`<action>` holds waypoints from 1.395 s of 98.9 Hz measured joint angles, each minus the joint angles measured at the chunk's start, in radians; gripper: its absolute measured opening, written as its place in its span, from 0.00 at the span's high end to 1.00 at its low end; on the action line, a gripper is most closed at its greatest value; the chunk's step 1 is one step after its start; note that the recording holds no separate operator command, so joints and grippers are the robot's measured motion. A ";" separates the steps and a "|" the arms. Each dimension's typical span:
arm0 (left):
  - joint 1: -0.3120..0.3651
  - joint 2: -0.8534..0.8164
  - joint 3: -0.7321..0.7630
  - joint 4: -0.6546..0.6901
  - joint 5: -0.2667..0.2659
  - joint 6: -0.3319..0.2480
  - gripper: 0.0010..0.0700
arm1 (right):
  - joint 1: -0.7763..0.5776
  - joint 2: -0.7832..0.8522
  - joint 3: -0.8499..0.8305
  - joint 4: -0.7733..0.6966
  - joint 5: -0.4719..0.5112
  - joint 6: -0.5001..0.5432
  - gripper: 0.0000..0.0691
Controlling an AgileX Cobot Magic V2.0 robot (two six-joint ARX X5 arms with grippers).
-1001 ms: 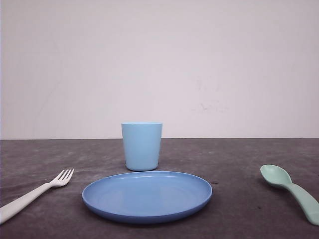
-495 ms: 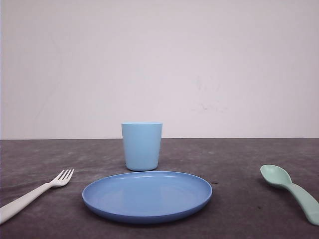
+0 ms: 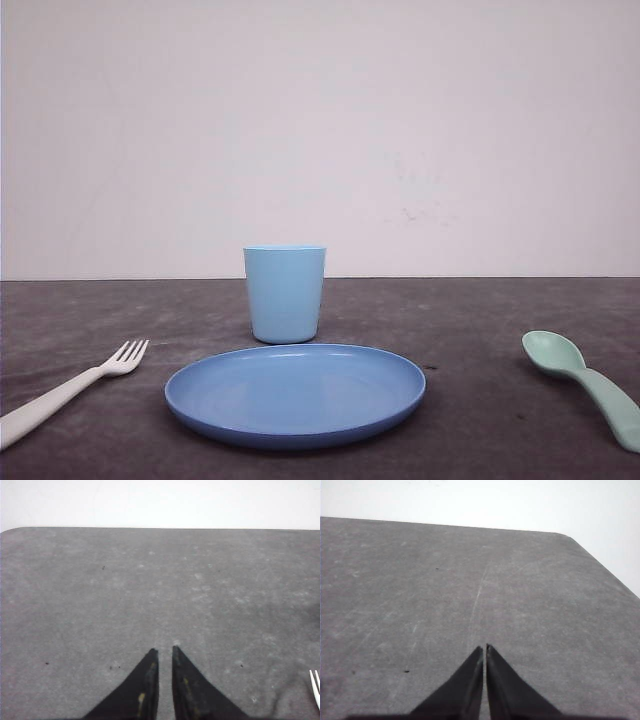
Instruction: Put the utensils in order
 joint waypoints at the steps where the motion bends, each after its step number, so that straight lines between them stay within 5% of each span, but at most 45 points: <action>1: 0.000 0.000 0.000 0.000 0.000 0.000 0.98 | 0.000 0.000 0.000 0.000 0.000 0.000 0.99; 24: 0.000 0.000 0.000 0.002 0.000 -0.001 0.98 | 0.000 0.000 0.000 0.020 -0.010 0.039 0.99; 62: 0.000 0.000 0.000 0.037 0.000 -0.091 0.98 | 0.000 0.000 0.000 0.051 -0.051 0.320 0.99; 84: 0.000 0.000 0.000 0.106 0.000 -0.212 0.98 | 0.000 0.000 0.000 0.056 -0.054 0.409 0.99; 100: 0.000 0.025 0.018 0.035 0.001 -0.273 0.98 | 0.000 0.015 0.045 0.018 -0.054 0.440 0.99; 118: -0.001 0.161 0.172 -0.030 0.001 -0.308 0.98 | 0.000 0.130 0.235 -0.032 -0.054 0.444 0.99; 138: -0.001 0.433 0.453 -0.149 0.032 -0.285 0.98 | 0.008 0.381 0.468 -0.208 -0.094 0.386 0.99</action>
